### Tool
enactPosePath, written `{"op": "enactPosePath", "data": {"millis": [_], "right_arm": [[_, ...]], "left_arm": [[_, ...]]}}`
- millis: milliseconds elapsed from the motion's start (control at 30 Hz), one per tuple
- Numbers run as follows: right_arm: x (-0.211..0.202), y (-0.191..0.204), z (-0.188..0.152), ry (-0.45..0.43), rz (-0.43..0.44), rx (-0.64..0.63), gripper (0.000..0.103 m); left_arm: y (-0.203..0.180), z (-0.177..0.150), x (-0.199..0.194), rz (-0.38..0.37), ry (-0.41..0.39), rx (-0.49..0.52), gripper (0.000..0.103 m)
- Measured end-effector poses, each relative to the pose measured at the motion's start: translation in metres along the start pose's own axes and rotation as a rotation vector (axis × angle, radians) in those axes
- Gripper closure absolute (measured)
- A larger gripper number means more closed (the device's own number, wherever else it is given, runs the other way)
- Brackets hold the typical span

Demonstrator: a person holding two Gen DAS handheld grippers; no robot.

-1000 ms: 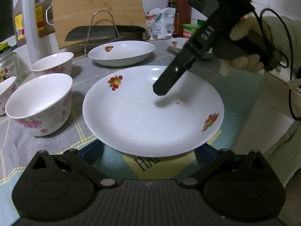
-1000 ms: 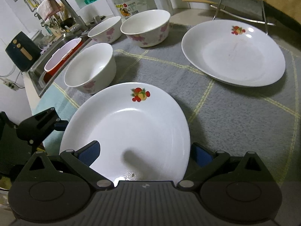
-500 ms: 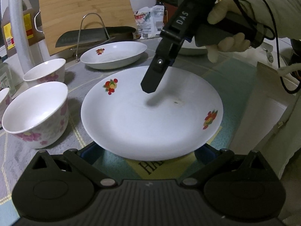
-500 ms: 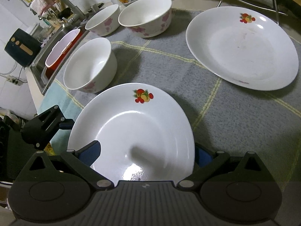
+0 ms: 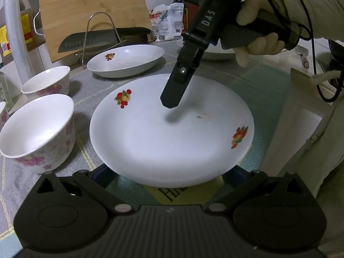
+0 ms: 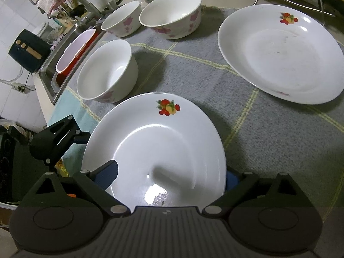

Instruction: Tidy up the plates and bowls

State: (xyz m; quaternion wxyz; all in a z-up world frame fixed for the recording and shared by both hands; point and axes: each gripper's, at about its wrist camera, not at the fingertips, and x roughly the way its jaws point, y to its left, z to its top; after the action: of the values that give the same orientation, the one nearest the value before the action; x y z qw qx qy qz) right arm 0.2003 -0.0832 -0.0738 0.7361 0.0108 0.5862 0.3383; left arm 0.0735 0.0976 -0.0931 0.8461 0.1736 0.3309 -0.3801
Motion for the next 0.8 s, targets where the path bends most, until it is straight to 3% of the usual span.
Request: {"op": "enactPosePath", "data": {"millis": [800], "right_arm": [[-0.023,-0.004,0.001,-0.029,0.003,-0.077,0.003]], "left_arm": [[-0.002,0.032,0.001,0.019,0.019,-0.029,0.0]]}}
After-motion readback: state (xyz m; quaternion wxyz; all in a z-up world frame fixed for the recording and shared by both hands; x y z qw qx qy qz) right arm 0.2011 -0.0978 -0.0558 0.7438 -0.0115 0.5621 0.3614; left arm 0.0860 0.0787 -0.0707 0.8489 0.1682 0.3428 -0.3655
